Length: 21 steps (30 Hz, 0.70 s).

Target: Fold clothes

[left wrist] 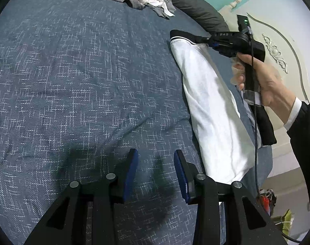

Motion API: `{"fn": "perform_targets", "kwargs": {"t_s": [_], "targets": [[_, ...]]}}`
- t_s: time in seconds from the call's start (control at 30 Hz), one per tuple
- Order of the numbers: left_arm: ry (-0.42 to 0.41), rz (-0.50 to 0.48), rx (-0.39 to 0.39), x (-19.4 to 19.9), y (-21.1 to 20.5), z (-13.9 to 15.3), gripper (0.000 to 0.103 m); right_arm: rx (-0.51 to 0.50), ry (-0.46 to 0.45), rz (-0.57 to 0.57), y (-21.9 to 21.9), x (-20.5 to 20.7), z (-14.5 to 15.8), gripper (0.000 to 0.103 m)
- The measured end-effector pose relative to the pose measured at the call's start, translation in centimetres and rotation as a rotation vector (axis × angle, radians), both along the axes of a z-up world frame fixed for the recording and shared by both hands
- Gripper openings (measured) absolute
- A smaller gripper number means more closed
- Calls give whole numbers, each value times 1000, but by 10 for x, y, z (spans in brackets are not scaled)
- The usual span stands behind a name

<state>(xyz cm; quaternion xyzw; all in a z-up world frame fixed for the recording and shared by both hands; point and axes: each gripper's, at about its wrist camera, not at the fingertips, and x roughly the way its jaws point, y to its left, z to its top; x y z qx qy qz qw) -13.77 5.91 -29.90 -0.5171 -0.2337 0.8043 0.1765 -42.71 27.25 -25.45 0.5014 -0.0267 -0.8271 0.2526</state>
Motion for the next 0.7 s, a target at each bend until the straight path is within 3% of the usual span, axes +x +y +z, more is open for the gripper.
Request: {"fn": "perform_targets", "kwargs": {"t_s": [0.17,0.33,0.57,0.6,0.7], "targets": [[-5,1,-1,0,-1,-2,40,62,-17,-22,-3,-9,-15,6],[-8,2,1,0,-2,-3,40,60,68,-118,6,-11,-11,7],[-10,-3,-2,3,-1,-1,40,86,-20,-17,-5,-14,-22,8],[-10,-5,-3,2,1,-2,40,78,-8,-6,-2,-12,-17,13],[-9,-12,-6,2,5,-2,40,37,40,12,13,-5,0,44]]}}
